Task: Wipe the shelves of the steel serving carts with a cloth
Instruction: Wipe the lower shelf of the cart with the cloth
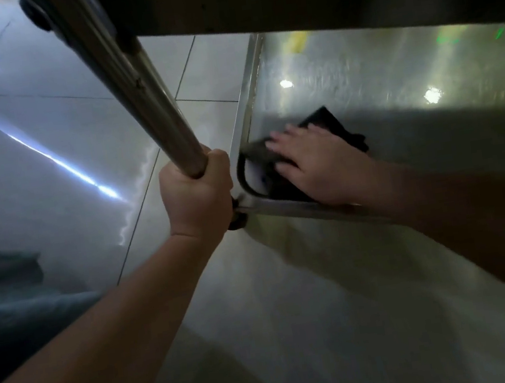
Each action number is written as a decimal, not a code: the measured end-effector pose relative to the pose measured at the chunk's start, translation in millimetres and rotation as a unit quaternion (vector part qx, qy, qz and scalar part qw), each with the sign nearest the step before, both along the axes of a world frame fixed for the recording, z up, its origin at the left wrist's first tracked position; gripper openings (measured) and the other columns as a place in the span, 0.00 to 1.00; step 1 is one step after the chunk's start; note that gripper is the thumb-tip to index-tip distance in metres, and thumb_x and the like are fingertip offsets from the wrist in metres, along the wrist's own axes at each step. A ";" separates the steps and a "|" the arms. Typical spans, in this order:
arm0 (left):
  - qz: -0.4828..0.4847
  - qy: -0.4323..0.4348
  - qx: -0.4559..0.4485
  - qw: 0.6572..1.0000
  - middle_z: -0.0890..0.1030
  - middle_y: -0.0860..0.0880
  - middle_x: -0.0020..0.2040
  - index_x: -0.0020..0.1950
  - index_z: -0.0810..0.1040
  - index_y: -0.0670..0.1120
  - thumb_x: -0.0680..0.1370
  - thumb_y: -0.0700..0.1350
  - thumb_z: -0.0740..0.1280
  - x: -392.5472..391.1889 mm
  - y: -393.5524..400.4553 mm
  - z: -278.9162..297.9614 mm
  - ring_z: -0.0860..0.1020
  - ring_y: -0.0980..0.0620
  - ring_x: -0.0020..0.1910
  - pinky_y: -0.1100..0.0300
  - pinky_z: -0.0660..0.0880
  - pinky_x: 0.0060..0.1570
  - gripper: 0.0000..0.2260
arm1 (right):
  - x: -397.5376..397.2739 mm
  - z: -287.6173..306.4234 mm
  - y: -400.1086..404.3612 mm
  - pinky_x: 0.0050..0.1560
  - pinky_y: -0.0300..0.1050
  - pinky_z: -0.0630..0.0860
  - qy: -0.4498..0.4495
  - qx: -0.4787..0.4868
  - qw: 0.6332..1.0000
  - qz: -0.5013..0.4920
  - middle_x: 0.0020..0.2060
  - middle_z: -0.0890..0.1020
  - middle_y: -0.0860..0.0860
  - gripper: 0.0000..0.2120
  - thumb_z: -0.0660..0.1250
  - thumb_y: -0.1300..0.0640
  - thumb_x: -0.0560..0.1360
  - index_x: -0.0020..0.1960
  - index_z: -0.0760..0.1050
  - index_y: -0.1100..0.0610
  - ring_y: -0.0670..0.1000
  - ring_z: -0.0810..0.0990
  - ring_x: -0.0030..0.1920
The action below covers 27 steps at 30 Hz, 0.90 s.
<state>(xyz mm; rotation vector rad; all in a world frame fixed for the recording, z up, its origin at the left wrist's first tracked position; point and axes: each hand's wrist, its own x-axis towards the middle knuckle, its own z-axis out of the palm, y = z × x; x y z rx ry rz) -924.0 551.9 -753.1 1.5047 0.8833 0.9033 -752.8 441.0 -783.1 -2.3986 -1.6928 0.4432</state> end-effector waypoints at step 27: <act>0.079 0.314 0.049 0.945 0.73 0.48 0.54 0.61 0.70 0.48 0.81 0.51 0.71 -33.3 -60.5 -18.4 0.74 0.53 0.46 0.60 0.71 0.41 0.15 | 38.8 -9.3 -181.3 0.80 0.51 0.50 0.000 0.015 0.998 0.059 0.78 0.68 0.43 0.28 0.60 0.35 0.81 0.78 0.67 0.43 0.48 0.60 0.80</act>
